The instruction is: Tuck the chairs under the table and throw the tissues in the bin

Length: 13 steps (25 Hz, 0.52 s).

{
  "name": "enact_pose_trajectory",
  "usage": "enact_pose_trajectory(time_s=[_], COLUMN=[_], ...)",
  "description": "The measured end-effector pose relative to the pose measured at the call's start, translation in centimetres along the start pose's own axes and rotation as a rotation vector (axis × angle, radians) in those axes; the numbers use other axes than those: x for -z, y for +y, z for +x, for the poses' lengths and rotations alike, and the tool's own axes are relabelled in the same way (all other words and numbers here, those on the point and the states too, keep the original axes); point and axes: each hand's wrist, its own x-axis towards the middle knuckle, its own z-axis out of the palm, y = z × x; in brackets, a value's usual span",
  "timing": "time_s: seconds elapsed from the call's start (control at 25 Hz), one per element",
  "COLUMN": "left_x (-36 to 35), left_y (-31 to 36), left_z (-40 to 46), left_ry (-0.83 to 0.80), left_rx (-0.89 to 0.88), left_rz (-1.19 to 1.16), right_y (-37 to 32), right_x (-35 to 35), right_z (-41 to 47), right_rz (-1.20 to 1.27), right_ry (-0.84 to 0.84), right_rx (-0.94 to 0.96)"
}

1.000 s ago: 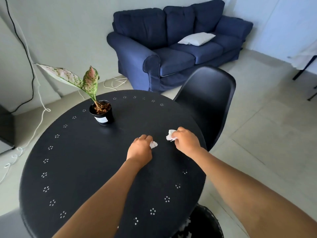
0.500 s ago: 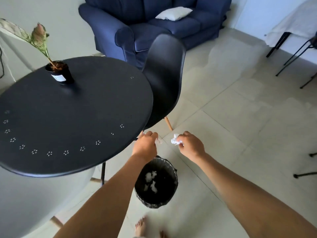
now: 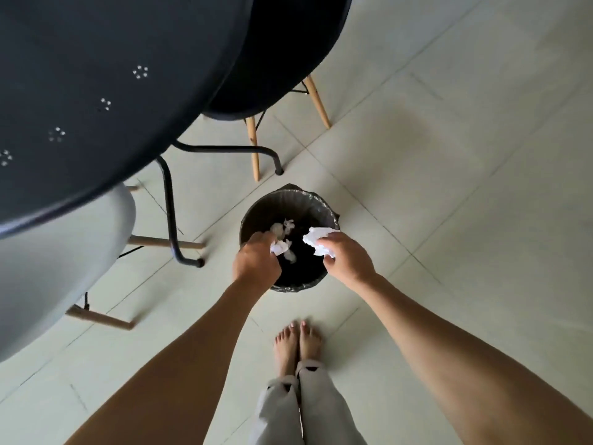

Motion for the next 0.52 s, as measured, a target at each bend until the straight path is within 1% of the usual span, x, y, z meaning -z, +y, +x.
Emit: enact_pose_trajectory(time_s=[0.12,0.24,0.32,0.4,0.52], left_x=[-4.0,-6.7,-7.5,-8.2,-8.5], left_y=[-2.0,-3.8,-4.6,-5.4,-6.1], left_z=[2.1,4.0,5.1,6.2,6.9], left_ry=[-0.001,0.012,0.011,-0.018,-0.063], left_rx=[-0.005,-0.036,-0.059,-0.063,-0.053], left_rz=[-0.01,-0.027,-0.021,0.003,0.004], right_y=[2.5,5.0,6.3,7.4,8.2], right_x=[-5.2,-9.3,-10.8,-11.9,-12.5], right_z=[2.6,4.0,4.3,4.4,4.4], right_rz=[-0.005,-0.214,-0.314,-0.351,-0.412], right_ry=[-0.075,-0.165,-0.231,-0.291,-0.342], right_rx=[0.026,0.015,-0.035,-0.09,-0.113])
